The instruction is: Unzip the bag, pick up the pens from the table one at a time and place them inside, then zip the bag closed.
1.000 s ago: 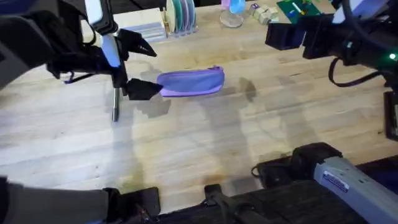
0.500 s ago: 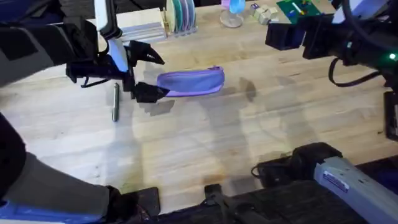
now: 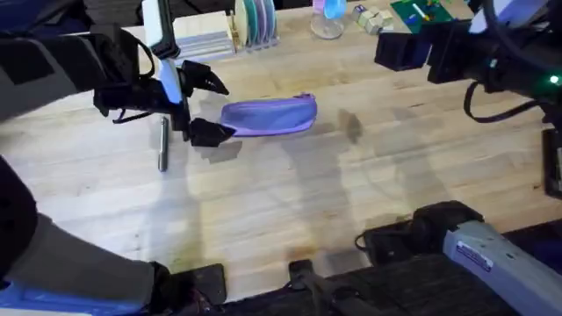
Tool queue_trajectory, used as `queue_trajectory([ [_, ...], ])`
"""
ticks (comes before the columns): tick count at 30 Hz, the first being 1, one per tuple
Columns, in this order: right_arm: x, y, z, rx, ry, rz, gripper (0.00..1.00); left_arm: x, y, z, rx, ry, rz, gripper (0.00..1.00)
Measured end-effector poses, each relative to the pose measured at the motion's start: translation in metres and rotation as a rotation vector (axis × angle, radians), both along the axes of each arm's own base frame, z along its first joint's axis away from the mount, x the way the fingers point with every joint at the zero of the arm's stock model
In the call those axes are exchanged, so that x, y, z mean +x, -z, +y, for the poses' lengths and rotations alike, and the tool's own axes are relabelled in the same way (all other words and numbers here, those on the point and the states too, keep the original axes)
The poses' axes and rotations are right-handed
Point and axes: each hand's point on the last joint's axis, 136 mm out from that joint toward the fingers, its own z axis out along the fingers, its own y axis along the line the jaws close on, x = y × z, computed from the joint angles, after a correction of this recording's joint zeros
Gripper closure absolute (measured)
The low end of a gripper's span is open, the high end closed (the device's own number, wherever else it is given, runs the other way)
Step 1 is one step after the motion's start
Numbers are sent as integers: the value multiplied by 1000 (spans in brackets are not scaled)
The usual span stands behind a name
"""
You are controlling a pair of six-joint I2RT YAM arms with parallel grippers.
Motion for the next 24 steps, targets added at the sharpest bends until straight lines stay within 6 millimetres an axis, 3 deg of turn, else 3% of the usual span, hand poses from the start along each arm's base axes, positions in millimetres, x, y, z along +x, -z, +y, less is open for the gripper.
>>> queue_trajectory([
  [6,0,0,0,0,0,0,3,-1,0,-3,-1,8,1,9],
  [10,0,0,0,11,6,0,3,-6,0,-11,-2,32,5,340],
  [13,0,0,0,51,28,3,3,-7,1,-17,2,51,-5,779],
  [14,0,0,1,73,37,4,3,-6,1,-18,3,54,-13,891],
  [15,0,0,2,98,43,5,3,-5,1,-18,6,56,-20,938],
  [20,2,4,13,207,35,35,3,-4,3,-18,2,58,-22,955],
  [24,12,24,26,271,-1,121,3,-4,2,-18,2,58,-23,956],
])
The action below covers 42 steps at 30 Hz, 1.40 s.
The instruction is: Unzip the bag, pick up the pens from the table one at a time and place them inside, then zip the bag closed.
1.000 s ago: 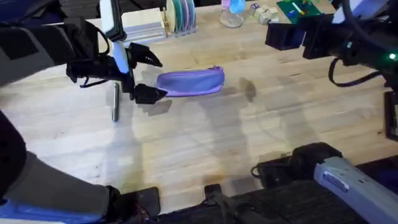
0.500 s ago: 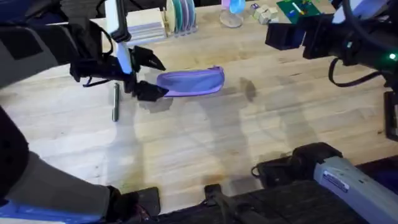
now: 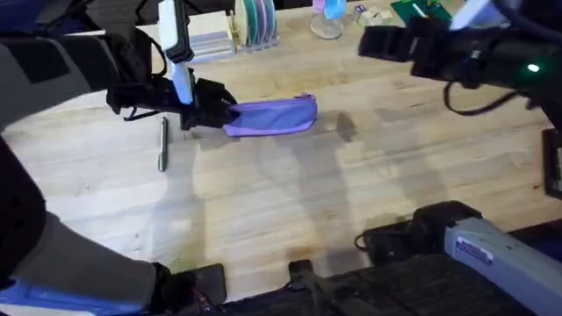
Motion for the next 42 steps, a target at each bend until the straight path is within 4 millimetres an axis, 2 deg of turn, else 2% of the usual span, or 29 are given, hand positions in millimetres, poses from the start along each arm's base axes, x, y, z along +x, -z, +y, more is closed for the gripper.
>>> queue_trajectory([
  [4,14,24,11,54,-40,88,4,0,0,0,0,0,0,956],
  [9,30,42,27,77,-99,129,4,0,0,0,0,0,0,956],
  [15,43,58,68,20,-272,117,4,0,0,0,0,0,0,957],
  [19,44,82,88,-14,-350,169,4,0,0,0,0,0,0,957],
  [23,49,108,97,-31,-381,227,4,0,0,0,0,0,0,958],
  [29,53,129,102,-39,-397,268,13,0,0,0,0,0,0,958],
  [33,53,130,102,-39,-398,270,67,0,0,0,0,0,0,958],
  [38,53,130,102,-41,-400,269,302,0,0,0,0,0,0,958],
  [42,51,132,102,-42,-400,283,376,0,0,0,0,0,0,958],
])
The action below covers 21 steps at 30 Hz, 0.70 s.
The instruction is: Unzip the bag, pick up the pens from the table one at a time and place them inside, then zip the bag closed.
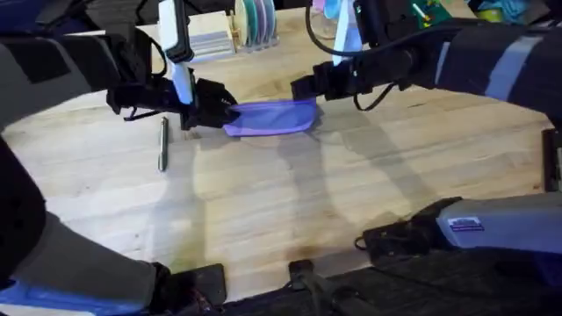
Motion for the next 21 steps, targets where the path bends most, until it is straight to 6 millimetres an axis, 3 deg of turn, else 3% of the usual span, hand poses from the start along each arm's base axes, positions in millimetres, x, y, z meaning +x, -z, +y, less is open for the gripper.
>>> queue_trajectory([
  [6,-4,4,-1,-5,-1,24,484,0,0,0,0,0,0,958],
  [18,-2,12,-7,-37,17,40,944,0,0,0,0,0,1,958],
  [21,-2,12,-7,-37,17,39,967,0,0,0,0,0,1,958],
])
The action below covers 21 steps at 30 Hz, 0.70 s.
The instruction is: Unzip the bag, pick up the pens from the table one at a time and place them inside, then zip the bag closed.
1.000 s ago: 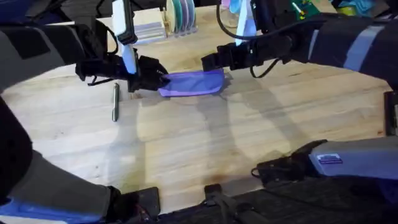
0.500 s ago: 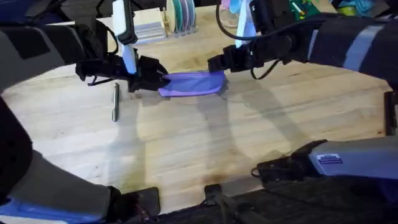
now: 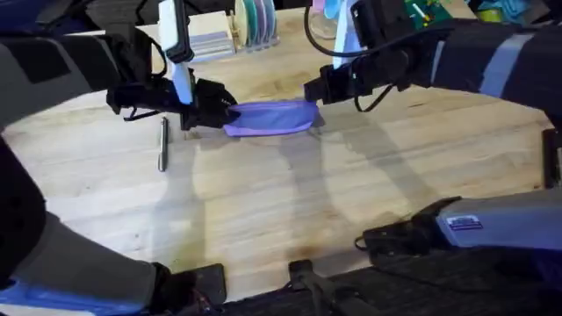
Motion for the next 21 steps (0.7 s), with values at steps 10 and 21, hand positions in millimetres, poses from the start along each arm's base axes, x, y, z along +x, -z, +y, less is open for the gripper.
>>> queue_trajectory([
  [10,-3,-13,0,0,-13,-34,970,0,0,0,1,-1,2,958],
  [21,-6,-52,0,22,-15,-135,971,0,-1,0,-5,0,3,958],
])
